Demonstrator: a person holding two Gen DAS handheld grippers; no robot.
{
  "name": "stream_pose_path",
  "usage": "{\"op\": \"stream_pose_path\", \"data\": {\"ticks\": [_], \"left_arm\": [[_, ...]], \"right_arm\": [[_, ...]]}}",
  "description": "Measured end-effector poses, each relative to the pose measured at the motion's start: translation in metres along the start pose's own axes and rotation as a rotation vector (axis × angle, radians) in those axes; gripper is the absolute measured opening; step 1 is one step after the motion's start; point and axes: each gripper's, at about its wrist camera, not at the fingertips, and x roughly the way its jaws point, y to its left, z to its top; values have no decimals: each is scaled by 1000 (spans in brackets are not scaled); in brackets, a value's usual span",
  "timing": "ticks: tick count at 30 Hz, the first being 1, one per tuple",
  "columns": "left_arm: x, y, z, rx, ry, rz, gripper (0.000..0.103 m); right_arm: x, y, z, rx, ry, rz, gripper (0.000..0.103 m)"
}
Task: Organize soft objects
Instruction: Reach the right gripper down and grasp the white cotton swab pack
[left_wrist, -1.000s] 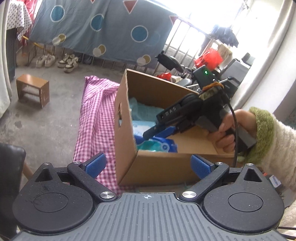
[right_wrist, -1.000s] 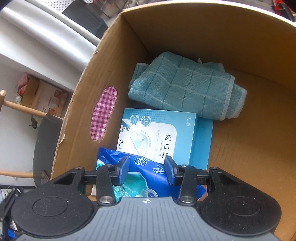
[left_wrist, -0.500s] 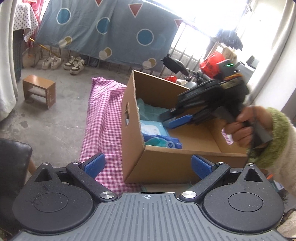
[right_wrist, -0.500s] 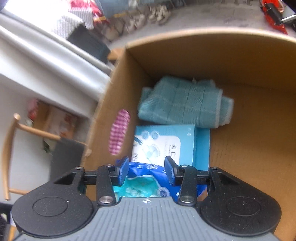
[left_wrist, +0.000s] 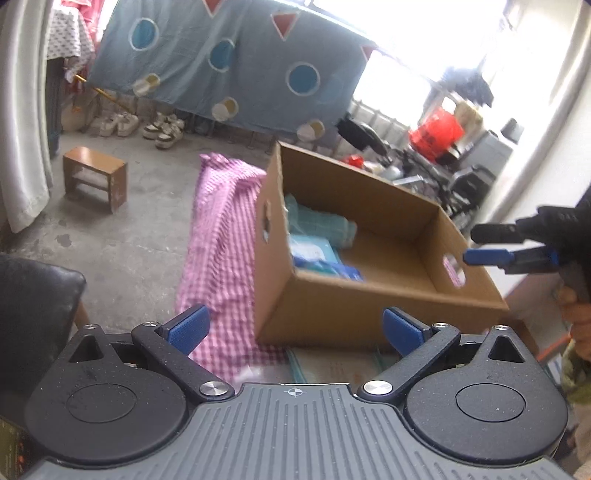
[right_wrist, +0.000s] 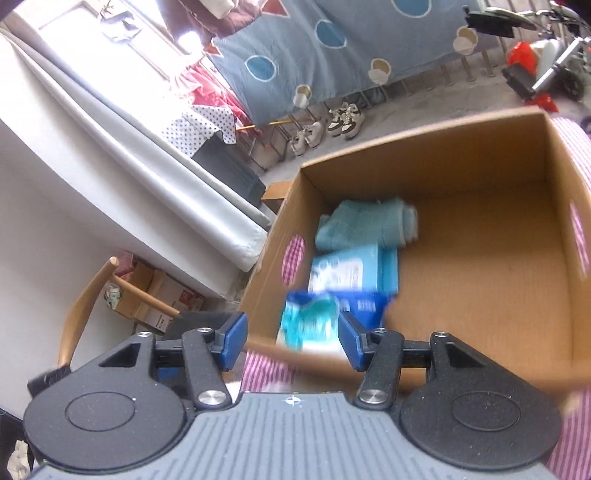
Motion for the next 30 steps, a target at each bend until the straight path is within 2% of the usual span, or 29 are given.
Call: {"op": "stream_pose_path", "data": {"ticks": [6,10,16,17,22,30], "left_arm": [[25,-22,-34,62,153,-52,100],[45,-34,-55,106,209,-68,94],[67,-36,-63,138,250,-50,78],[69,-36,-63,135,250,-54,78],[75,-33,-62,126,248,-54,63],[66,-28,-64,106,260,-62,64]], "right_arm": [[5,-11,-73,74,29,-7,58],[24,-21,-105,144,59,-54,58],[47,-20,-120,124,60,-181,58],[51,-20,-121,125,65,-194,58],[67,-24,-124,132,92,-232,57],[81,-23,-126,150,124,-187,58]]}}
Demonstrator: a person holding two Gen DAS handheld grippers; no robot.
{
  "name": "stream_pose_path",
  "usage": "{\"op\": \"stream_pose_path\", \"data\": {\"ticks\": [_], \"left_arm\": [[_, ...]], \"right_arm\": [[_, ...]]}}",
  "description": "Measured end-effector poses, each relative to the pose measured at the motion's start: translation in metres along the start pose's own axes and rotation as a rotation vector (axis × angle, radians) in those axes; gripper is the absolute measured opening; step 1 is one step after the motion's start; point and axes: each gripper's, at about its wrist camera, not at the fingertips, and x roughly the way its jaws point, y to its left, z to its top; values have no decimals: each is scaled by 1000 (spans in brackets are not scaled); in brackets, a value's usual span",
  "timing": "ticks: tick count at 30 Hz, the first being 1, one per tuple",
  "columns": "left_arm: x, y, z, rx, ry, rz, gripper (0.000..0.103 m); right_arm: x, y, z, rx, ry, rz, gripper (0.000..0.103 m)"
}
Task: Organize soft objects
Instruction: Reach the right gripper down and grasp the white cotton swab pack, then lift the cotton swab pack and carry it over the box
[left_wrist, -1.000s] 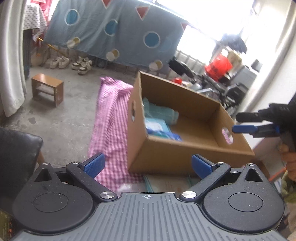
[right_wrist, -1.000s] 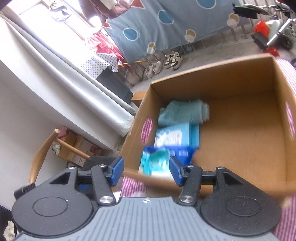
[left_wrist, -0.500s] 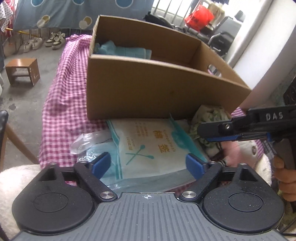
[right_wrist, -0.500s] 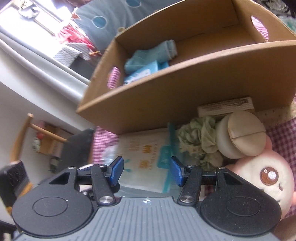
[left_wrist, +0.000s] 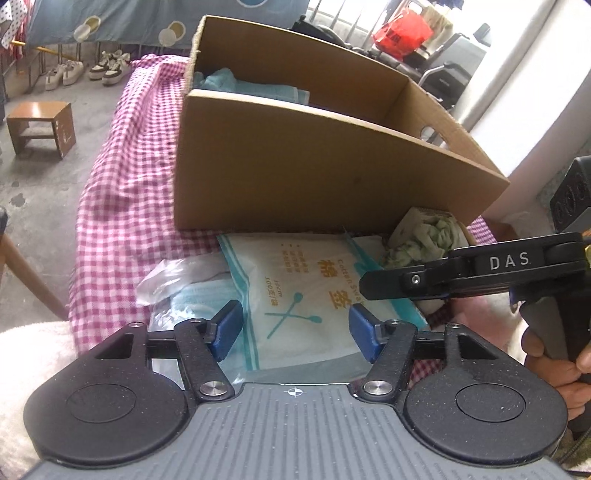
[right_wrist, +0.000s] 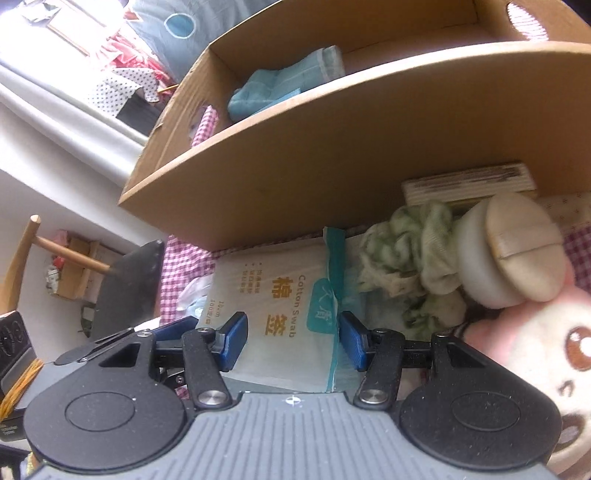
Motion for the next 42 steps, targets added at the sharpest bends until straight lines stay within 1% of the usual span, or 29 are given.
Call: {"op": "stream_pose_path", "data": {"ticks": [4,7,14,18,26,35,42], "left_arm": [[-4,7,-2,-21,4,-5,64],[3,10,-1,-39,22,-3,64],[5,5,-1,-13,17,15,66],[0,1,-1,5,10,16,66],[-14,-4,1,19,-38,29,66],[-32,-6,1,31,-83,41,66],[-55,-15,2,50,-139,65,66]], "right_arm": [[3,3,-1,-27,4,11,57],[8,3,1,-27,-3,6,54],[10,2,-2,-15,-25,14,47],[3,8,-5,-42,-54,18,46],[-1,20,-2,-79,-69,42,46],[-12,30,-8,-97,-103,101,46],[-30,41,-12,-135,-139,158,46]]}}
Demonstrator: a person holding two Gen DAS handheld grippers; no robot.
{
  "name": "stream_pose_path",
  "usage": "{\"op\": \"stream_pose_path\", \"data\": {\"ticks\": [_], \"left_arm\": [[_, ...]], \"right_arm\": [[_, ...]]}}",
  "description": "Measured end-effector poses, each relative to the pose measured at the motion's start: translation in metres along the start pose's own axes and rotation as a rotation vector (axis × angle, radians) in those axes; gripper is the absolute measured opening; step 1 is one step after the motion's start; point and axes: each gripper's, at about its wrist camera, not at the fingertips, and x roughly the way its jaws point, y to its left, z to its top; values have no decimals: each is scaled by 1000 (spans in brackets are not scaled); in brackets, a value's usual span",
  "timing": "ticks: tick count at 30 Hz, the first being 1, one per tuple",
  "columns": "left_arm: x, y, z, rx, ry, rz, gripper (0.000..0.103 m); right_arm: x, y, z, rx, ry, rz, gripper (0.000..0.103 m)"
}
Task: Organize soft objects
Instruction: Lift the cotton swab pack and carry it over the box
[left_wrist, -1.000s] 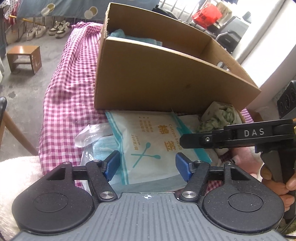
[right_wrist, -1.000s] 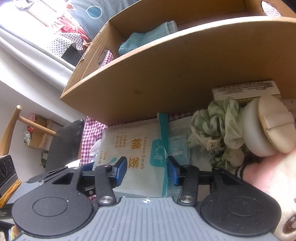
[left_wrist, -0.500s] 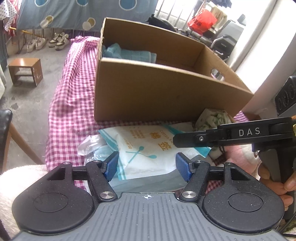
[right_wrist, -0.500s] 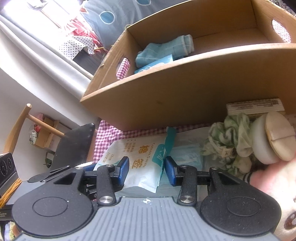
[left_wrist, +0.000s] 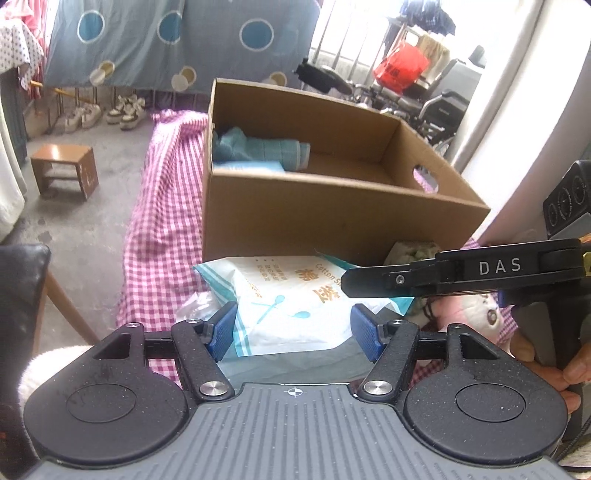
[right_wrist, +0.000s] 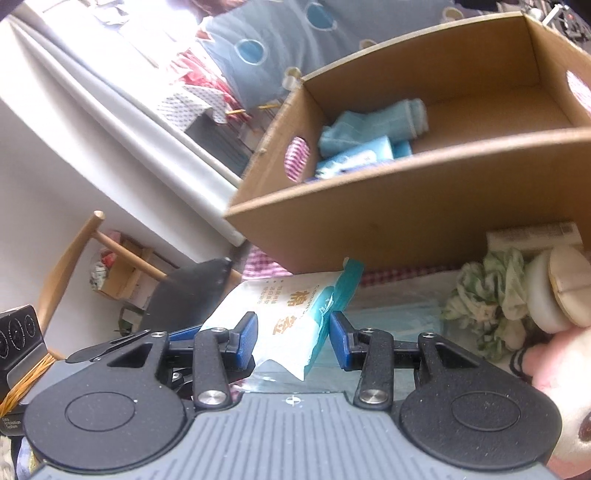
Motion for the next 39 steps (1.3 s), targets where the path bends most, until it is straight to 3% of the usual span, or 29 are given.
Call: {"op": "stream_pose_path", "data": {"ticks": [10,20,28,39], "left_arm": [[-37,-7,26,44,-117,22,66],[-29,-41,81,171,-193,11,66],[25,-60,130,233,-173,-61,66],[137,-59,191,242,-14,-126,66]], "right_arm": [[-27,32,13,-106,-105,76,46],[-62,23,66,-143,-206,110,46],[-67,-26,122,-83,-213,62,46],[-16,-111,209,-5,-90,-62,46]]}}
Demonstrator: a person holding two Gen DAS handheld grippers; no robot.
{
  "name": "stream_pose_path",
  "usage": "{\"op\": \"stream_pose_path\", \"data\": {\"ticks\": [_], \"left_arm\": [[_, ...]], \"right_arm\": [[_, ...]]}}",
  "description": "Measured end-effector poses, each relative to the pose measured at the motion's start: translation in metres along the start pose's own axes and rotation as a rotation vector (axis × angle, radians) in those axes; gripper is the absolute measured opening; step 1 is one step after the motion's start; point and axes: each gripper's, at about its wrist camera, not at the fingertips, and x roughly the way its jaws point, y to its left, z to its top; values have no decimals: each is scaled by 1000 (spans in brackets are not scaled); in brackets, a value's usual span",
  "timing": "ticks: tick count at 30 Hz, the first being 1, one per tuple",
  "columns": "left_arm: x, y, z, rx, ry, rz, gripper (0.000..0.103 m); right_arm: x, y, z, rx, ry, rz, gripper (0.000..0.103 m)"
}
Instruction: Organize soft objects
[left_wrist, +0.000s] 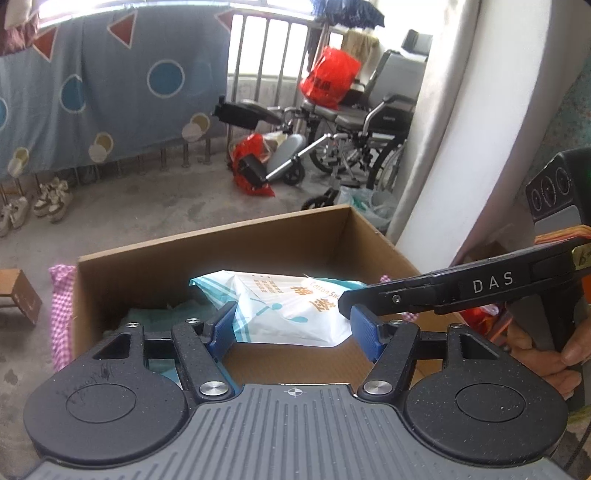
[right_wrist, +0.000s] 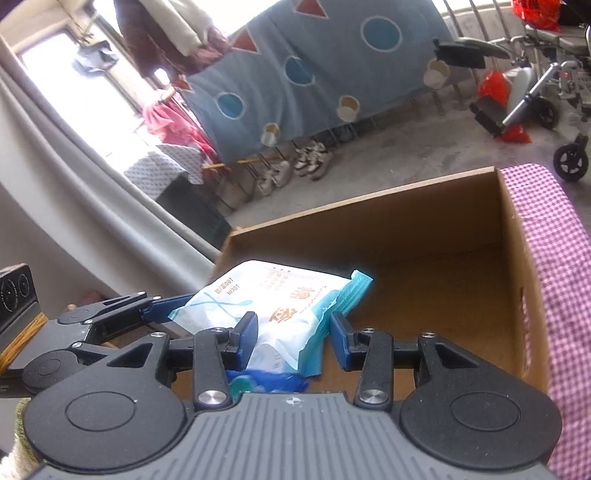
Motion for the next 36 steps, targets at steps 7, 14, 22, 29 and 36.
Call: {"op": "stream_pose_path", "data": {"ticks": [7,14,22,29,36], "left_arm": [[72,17,15,-18,126,-8,66],[126,29,6,-32,285,11,65],[122,37,2,-62,295,21,84],[76,44,19,-108,207,61,90],[-25,48,23,-170,40,87,101]], "right_arm": [[56,-33,36,-38,107,-145,45],[113,-35,33,-187,223,-334,44],[136,-26,20,-278,264,-467,44],[95,-13,33,-243,163,-402,44],[61,4,44,-219,162,-279,44]]}}
